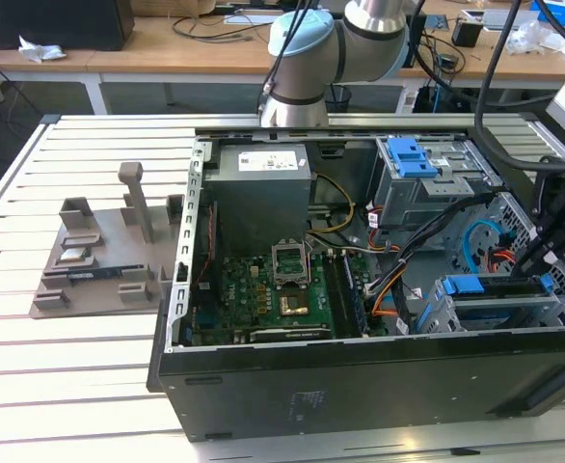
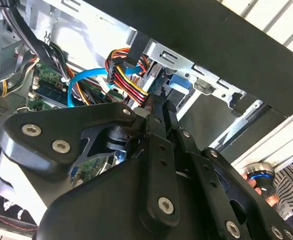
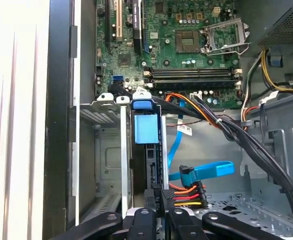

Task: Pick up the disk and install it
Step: 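Insert the first disk wire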

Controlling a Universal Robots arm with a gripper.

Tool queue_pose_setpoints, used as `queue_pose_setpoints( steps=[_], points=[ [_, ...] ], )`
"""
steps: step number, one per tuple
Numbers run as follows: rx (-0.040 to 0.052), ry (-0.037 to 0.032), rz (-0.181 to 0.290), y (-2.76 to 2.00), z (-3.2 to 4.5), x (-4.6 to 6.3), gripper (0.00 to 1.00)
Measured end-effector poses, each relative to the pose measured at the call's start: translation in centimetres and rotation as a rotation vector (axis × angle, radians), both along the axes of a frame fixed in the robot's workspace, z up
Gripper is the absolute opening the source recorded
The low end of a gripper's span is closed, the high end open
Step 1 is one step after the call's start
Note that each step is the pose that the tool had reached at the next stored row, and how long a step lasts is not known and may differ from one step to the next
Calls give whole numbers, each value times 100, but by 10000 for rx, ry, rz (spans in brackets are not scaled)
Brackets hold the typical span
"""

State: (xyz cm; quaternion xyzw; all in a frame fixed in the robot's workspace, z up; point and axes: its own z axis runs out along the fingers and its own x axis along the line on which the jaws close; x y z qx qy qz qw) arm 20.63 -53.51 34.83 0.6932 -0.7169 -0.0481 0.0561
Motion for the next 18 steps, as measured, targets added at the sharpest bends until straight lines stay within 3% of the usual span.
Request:
queue_pose_setpoints(
  steps=[18],
  points=[
    [7,0,-92,-9,-88,-13,16]
  ],
)
